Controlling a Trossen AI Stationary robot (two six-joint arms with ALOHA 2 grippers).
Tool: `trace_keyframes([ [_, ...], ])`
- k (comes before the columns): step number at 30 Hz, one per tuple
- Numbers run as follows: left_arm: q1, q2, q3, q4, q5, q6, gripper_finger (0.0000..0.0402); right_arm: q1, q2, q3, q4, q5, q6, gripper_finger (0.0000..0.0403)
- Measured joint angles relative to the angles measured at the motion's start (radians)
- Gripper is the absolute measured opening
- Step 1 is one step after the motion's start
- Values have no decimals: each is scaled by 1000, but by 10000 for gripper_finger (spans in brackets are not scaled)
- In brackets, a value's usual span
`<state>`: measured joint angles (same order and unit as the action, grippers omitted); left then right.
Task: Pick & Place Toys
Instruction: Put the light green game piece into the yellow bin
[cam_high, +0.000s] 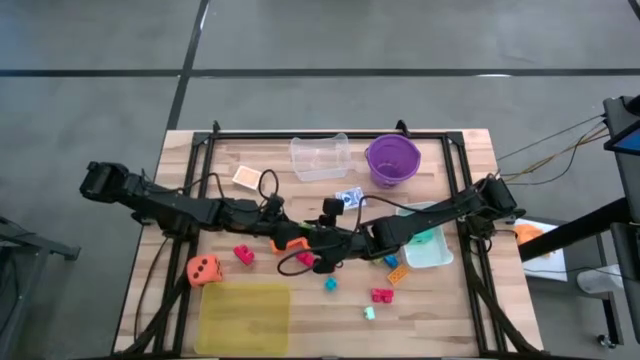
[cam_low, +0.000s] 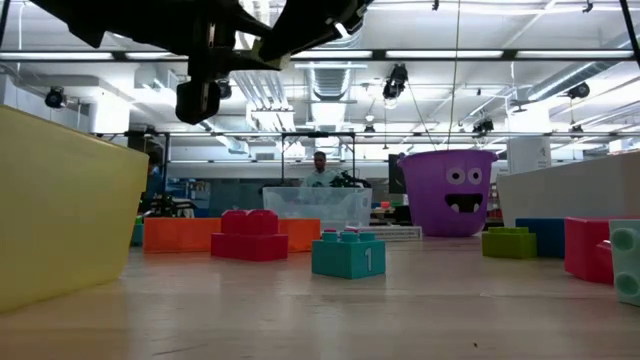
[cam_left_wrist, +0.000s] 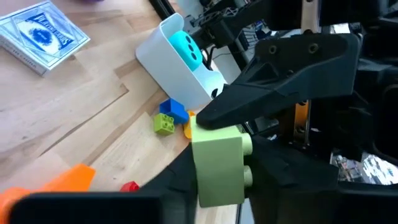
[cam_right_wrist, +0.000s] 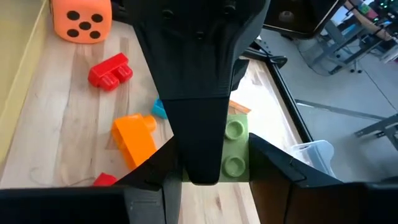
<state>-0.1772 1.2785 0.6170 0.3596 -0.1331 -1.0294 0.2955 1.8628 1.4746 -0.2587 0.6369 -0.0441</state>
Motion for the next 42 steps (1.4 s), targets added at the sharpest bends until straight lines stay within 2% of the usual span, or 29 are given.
trace_keyframes([
  [4,0,0,0,0,16,1,80,1,0,0,1,-3,8,144],
  [12,-1,0,0,-5,48,26,80,1,0,0,36,-116,32,301],
  [17,0,-19,0,-57,64,64,80,2,0,3,28,-117,105,354],
  [25,-45,-134,11,-293,126,142,80,23,-4,5,-64,-115,276,362],
  [28,-98,-179,24,-362,127,152,80,46,-3,4,-119,-114,345,363],
  [32,-229,-199,44,-387,145,192,80,89,-3,2,-188,-114,437,363],
  [34,-307,-182,59,-400,129,192,80,114,-3,0,-192,-114,464,363],
  [37,-404,-132,87,-455,54,153,80,148,-3,-3,-191,-114,498,363],
  [42,-493,11,163,-634,9,6,80,188,-3,-7,-188,-113,556,363],
])
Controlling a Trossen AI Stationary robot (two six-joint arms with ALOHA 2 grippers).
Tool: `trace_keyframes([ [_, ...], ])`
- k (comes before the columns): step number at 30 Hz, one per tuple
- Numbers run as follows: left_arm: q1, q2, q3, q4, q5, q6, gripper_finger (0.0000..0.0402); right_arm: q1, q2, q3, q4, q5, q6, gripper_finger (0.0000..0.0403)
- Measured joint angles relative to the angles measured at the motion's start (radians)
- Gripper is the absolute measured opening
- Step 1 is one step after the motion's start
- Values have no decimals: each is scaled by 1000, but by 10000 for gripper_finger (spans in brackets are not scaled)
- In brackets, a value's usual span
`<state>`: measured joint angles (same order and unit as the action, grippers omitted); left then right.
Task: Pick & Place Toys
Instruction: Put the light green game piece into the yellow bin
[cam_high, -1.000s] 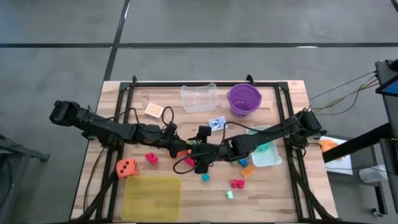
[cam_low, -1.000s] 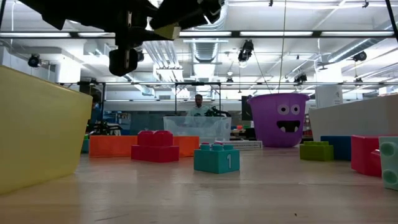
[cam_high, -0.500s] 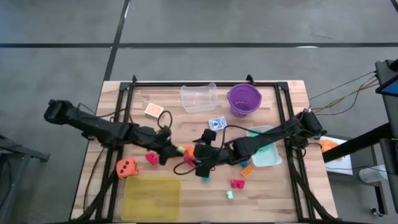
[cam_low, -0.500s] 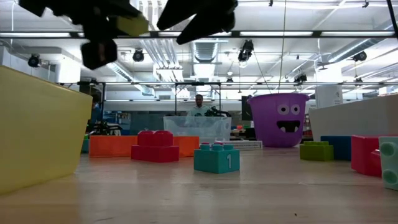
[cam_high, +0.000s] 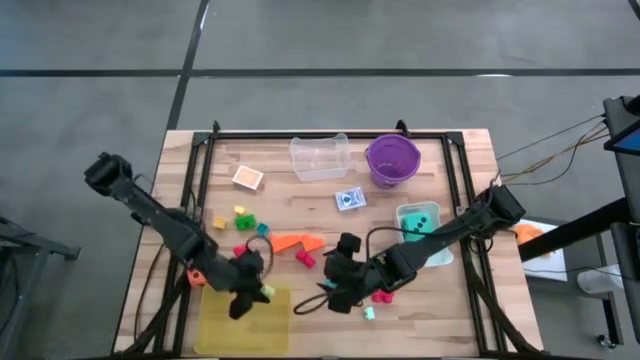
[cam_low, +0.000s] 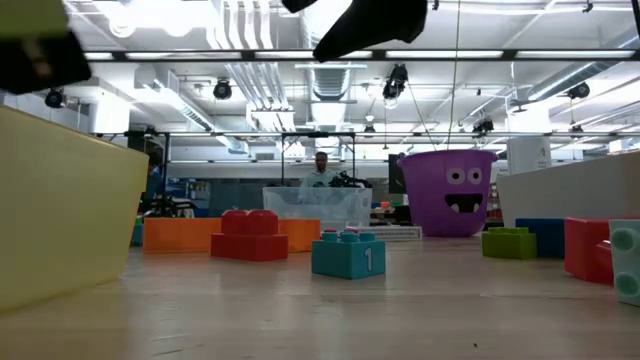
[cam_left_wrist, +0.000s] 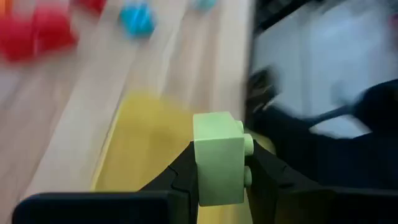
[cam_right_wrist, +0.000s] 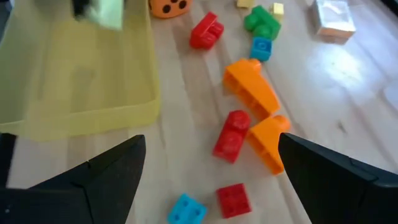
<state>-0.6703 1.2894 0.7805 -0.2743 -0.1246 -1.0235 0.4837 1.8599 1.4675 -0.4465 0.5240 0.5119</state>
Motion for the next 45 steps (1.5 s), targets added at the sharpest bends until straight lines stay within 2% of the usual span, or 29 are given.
trace_keyframes([
  [3,-11,98,72,-140,-15,-29,80,18,0,-4,-2,1,26,363],
  [6,-21,187,145,-210,-16,17,80,30,0,-5,-44,-1,80,363],
  [12,-22,327,249,-221,-15,154,80,31,0,-9,-136,-5,167,363],
  [17,-23,411,283,-222,10,194,80,34,0,-34,-151,-4,198,363],
  [26,-18,477,266,-218,-8,187,80,35,1,-79,-143,25,182,363],
  [32,-8,488,255,-213,-65,186,80,35,1,-79,-141,73,92,363],
  [39,20,486,234,-223,-65,186,80,26,1,-79,-140,82,55,363],
  [45,38,485,235,-224,-25,172,80,19,1,-79,-140,81,45,363],
])
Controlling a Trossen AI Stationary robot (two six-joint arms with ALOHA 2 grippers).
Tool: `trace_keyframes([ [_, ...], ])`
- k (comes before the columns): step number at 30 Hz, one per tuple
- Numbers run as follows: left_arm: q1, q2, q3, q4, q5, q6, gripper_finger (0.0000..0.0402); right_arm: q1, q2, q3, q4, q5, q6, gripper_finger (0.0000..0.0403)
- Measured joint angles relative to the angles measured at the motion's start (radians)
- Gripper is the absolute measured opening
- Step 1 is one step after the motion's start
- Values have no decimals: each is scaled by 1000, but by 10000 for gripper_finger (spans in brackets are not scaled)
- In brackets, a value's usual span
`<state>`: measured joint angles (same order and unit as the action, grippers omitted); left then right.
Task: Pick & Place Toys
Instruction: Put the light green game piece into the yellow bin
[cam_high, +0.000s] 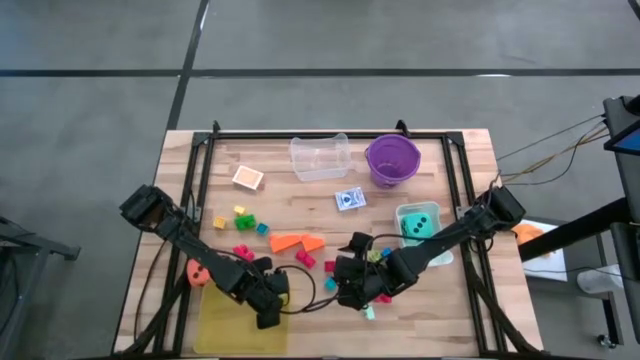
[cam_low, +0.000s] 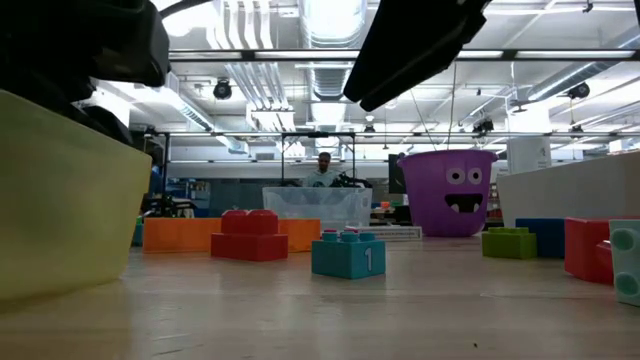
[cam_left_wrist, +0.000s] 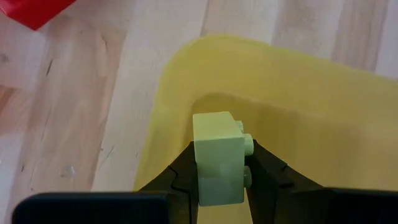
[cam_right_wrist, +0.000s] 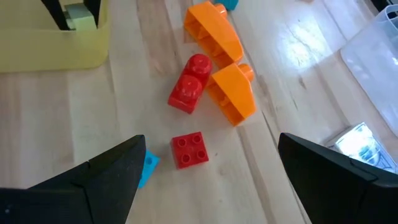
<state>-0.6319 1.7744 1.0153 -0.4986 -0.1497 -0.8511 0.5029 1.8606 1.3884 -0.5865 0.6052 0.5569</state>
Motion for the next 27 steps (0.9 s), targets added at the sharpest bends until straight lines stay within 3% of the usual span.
trace_keyframes([
  [27,-19,1,-60,120,38,-39,80,1,0,-2,0,-6,19,363],
])
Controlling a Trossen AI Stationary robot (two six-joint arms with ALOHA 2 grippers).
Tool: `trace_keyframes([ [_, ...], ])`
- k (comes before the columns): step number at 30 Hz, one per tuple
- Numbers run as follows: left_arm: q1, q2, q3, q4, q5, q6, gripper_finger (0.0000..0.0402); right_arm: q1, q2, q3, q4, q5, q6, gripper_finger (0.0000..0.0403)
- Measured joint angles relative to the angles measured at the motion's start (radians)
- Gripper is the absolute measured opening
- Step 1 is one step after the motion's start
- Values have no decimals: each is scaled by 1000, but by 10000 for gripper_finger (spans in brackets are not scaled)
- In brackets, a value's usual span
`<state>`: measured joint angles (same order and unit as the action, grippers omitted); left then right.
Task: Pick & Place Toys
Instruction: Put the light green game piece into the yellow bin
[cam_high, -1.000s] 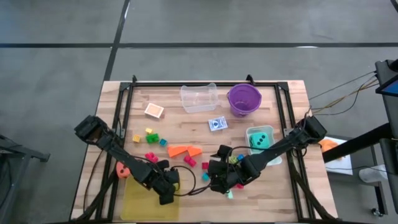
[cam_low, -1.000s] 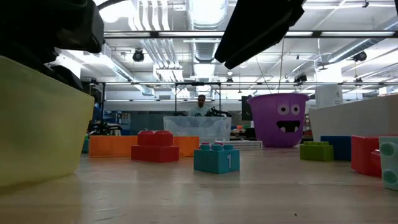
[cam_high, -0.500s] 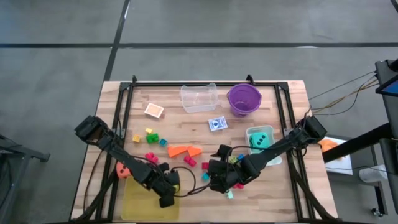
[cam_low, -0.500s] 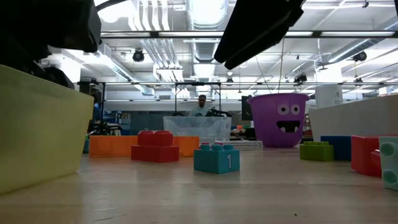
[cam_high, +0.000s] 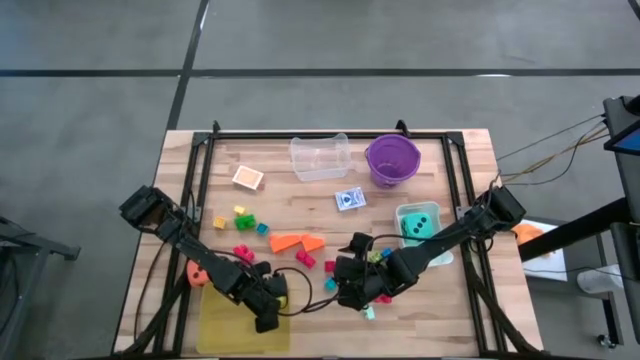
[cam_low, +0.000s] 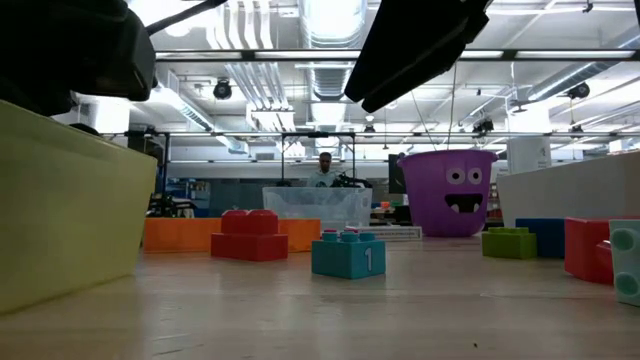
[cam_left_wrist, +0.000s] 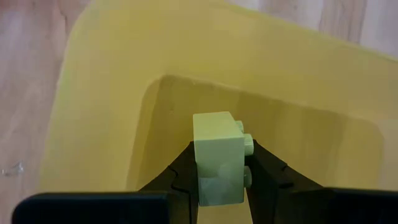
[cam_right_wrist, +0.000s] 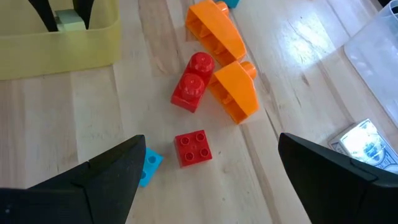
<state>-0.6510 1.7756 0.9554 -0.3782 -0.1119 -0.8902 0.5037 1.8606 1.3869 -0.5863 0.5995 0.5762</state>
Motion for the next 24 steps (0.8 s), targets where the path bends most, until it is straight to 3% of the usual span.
trace_keyframes([
  [5,0,0,0,0,0,-22,89,0,0,0,0,0,0,363],
  [11,0,0,-2,-4,0,-23,191,0,0,0,-1,0,0,363],
  [16,1,0,-1,-4,0,-23,248,0,0,0,-1,0,0,363],
  [24,1,-6,8,-10,61,-10,283,0,0,0,0,0,0,363],
])
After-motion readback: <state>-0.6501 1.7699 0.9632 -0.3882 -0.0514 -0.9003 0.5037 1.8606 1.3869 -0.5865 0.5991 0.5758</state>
